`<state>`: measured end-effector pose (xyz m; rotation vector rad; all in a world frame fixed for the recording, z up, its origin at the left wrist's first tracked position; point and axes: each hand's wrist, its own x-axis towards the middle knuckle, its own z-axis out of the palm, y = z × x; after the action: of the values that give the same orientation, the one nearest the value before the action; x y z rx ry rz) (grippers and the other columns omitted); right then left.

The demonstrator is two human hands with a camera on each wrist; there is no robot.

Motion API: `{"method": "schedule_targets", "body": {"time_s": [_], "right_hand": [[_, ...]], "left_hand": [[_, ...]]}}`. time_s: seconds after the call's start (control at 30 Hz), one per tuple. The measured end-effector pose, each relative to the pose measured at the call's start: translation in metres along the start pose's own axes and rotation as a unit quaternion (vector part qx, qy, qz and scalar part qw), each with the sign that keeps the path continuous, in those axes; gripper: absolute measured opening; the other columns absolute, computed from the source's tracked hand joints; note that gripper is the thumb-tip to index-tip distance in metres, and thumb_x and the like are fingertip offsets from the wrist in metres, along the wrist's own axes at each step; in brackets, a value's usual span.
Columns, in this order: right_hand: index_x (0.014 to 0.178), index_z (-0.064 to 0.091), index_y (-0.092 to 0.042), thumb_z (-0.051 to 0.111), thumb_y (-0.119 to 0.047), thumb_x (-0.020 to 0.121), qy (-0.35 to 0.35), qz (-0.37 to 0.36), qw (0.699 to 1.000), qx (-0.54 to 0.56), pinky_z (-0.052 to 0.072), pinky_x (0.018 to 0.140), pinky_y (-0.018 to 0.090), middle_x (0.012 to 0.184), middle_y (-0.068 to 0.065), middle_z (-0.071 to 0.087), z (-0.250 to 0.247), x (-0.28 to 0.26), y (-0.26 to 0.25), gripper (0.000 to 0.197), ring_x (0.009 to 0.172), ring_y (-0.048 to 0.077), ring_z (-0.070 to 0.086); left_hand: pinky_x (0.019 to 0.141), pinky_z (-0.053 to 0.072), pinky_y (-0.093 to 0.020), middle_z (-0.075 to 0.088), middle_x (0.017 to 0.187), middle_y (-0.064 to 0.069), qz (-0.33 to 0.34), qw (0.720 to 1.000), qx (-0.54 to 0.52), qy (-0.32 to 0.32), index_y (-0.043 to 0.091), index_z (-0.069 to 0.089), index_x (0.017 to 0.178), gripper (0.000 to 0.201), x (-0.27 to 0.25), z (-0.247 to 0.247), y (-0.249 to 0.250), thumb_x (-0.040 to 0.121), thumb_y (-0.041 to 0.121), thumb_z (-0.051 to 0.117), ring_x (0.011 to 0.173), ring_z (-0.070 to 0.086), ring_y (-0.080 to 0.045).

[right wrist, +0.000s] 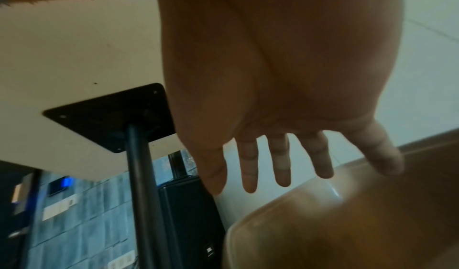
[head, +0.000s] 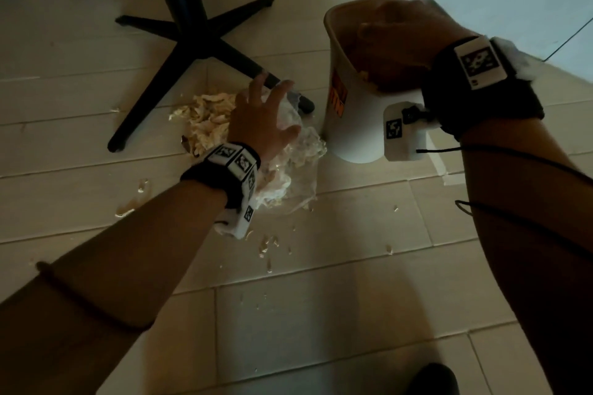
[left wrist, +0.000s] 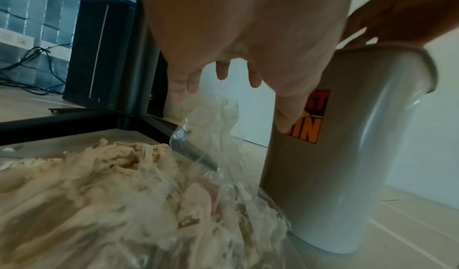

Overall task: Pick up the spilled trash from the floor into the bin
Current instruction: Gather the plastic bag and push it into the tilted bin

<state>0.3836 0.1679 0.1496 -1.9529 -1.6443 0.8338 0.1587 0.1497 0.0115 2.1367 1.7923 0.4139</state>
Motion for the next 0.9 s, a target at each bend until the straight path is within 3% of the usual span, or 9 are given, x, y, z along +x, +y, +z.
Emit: {"method": "schedule_targets", "body": {"time_s": [0.13,0.23,0.3,0.47,0.57,0.67,0.77,0.83,0.9], "right_hand": [[0.127,0.062,-0.024,0.053,-0.036,0.098,0.051,-0.097,0.994,0.003,0.048,0.083,0.018,0.117,-0.006,0.065,0.003,-0.023,-0.018,0.032,0.1,0.007,0.063],[0.128,0.06,-0.019,0.05,-0.027,0.101,0.052,-0.164,0.982,0.076,0.046,0.076,0.009,0.115,-0.007,0.06,0.016,-0.041,-0.025,0.029,0.09,-0.003,0.057],[0.123,0.061,-0.017,0.048,-0.023,0.102,0.022,-0.199,0.974,0.107,0.049,0.081,0.012,0.118,-0.006,0.06,0.03,-0.048,-0.028,0.025,0.094,-0.001,0.059],[0.121,0.063,-0.014,0.05,-0.019,0.1,-0.07,-0.161,0.967,0.184,0.056,0.089,0.033,0.102,-0.011,0.062,0.075,-0.054,-0.013,0.025,0.094,0.009,0.064],[0.132,0.054,-0.017,0.053,-0.036,0.099,-0.088,-0.091,0.976,0.179,0.055,0.081,0.028,0.108,-0.009,0.058,0.1,-0.055,-0.001,0.038,0.095,0.007,0.061],[0.144,0.036,-0.024,0.059,-0.053,0.091,-0.11,-0.029,0.969,0.219,0.052,0.078,0.023,0.11,-0.017,0.049,0.118,-0.053,0.01,0.065,0.097,0.001,0.056],[0.147,0.024,-0.043,0.063,-0.076,0.074,-0.135,0.002,0.959,0.248,0.044,0.104,0.047,0.152,-0.003,0.037,0.13,-0.048,0.016,0.09,0.131,0.018,0.045],[0.145,0.026,-0.049,0.063,-0.076,0.074,-0.172,0.018,0.934,0.311,0.04,0.104,0.053,0.157,-0.005,0.033,0.135,-0.051,0.012,0.084,0.133,0.019,0.043],[0.143,0.031,-0.051,0.063,-0.071,0.079,-0.214,0.022,0.898,0.383,0.043,0.099,0.061,0.147,-0.012,0.046,0.141,-0.054,0.008,0.074,0.13,0.02,0.048]], "left_hand": [[0.106,0.037,-0.057,-0.01,0.163,-0.003,-0.056,0.995,0.057,-0.059,0.049,-0.011,0.148,0.113,0.027,0.016,0.004,0.076,0.046,0.076,0.14,0.025,-0.045],[0.098,0.045,-0.055,0.015,0.16,-0.012,-0.089,0.994,0.044,-0.052,0.048,-0.018,0.147,0.121,0.033,0.024,0.002,0.076,0.028,0.079,0.13,0.041,-0.042],[0.088,0.051,-0.049,0.045,0.14,-0.018,-0.102,0.993,0.031,-0.04,0.044,-0.01,0.15,0.111,0.03,0.025,-0.002,0.082,0.016,0.072,0.115,0.054,-0.04],[0.087,0.051,-0.042,0.063,0.121,-0.012,-0.042,0.999,-0.002,-0.012,0.019,0.055,0.129,0.045,0.021,0.011,-0.01,0.084,0.015,0.056,0.109,0.06,-0.034],[0.085,0.049,-0.038,0.065,0.116,-0.01,-0.025,0.998,-0.048,0.027,0.014,0.059,0.117,0.036,0.015,-0.007,-0.014,0.083,0.025,0.052,0.104,0.06,-0.031],[0.068,0.045,-0.025,0.064,0.089,-0.006,-0.026,0.989,-0.113,0.096,0.01,0.059,0.098,0.015,0.006,-0.029,-0.016,0.085,0.018,0.055,0.079,0.058,-0.02],[0.058,0.038,-0.024,0.054,0.072,0.001,-0.007,0.975,-0.187,0.123,0.01,0.053,0.081,0.007,-0.007,-0.047,-0.018,0.084,0.012,0.059,0.066,0.047,-0.012],[0.065,0.043,-0.033,0.059,0.079,-0.01,0.007,0.965,-0.231,0.121,0.004,0.056,0.085,0.01,-0.018,-0.054,-0.018,0.083,0.012,0.061,0.071,0.051,-0.015],[0.071,0.05,-0.031,0.065,0.088,-0.003,0.03,0.952,-0.287,0.099,0.008,0.062,0.094,0.011,-0.03,-0.056,-0.015,0.087,0.016,0.064,0.079,0.059,-0.01]]}}
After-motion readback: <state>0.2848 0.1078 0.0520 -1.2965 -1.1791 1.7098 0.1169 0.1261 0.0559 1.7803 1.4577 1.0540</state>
